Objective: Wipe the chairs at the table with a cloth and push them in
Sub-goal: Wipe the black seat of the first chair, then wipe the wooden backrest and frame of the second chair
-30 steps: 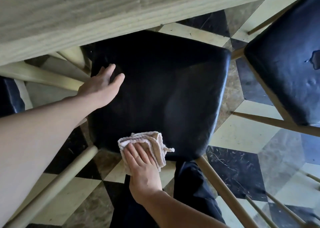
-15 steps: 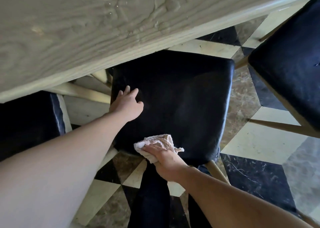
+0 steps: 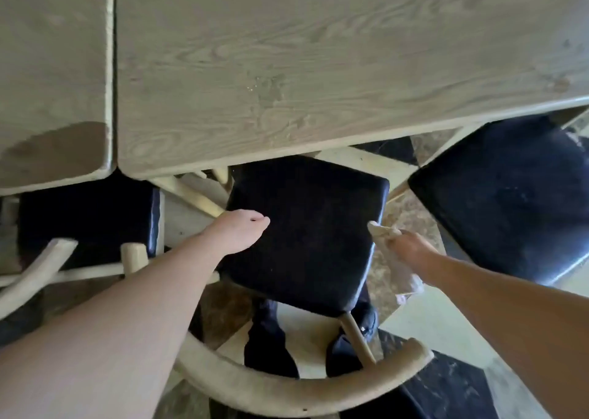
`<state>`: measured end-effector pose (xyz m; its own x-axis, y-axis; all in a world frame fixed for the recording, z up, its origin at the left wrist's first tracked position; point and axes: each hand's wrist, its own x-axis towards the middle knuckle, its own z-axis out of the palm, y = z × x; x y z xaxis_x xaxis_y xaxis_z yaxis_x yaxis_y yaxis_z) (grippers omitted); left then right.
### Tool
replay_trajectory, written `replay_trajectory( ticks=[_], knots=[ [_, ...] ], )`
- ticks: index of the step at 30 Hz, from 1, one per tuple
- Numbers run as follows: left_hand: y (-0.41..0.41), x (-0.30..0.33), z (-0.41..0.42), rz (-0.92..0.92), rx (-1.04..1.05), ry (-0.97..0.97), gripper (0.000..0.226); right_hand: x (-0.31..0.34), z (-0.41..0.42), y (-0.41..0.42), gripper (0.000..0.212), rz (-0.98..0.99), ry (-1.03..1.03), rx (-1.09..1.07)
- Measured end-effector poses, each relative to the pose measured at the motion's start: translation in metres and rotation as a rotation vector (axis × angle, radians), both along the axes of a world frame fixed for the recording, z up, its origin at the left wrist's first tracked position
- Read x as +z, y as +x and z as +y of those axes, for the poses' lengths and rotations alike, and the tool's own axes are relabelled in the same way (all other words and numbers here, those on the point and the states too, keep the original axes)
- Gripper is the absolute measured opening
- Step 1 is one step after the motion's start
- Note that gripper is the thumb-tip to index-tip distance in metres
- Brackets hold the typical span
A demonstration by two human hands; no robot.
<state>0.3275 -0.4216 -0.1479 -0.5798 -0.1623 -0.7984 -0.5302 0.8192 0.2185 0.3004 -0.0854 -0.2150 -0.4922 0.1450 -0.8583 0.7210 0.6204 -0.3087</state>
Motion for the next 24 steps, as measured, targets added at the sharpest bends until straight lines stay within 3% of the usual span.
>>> replay_trajectory(
  ticks=[3, 12, 20, 24],
  knots=[
    [0.011, 0.048, 0.02, 0.099, 0.103, 0.04, 0.052, 0.045, 0.033, -0.029, 0.031, 0.132, -0.004, 0.01],
    [0.036, 0.178, 0.093, 0.204, 0.158, -0.021, 0.063, 0.184, 0.049, -0.053, 0.026, 0.298, -0.172, 0.044],
    [0.096, 0.223, 0.185, 0.338, 0.288, 0.012, 0.057, 0.231, 0.109, -0.01, 0.018, 0.32, -0.258, -0.135],
    [0.134, 0.22, 0.239, 0.38, 0.248, 0.07, 0.053, 0.248, 0.155, 0.021, 0.018, 0.29, -0.285, -0.24]
  ],
)
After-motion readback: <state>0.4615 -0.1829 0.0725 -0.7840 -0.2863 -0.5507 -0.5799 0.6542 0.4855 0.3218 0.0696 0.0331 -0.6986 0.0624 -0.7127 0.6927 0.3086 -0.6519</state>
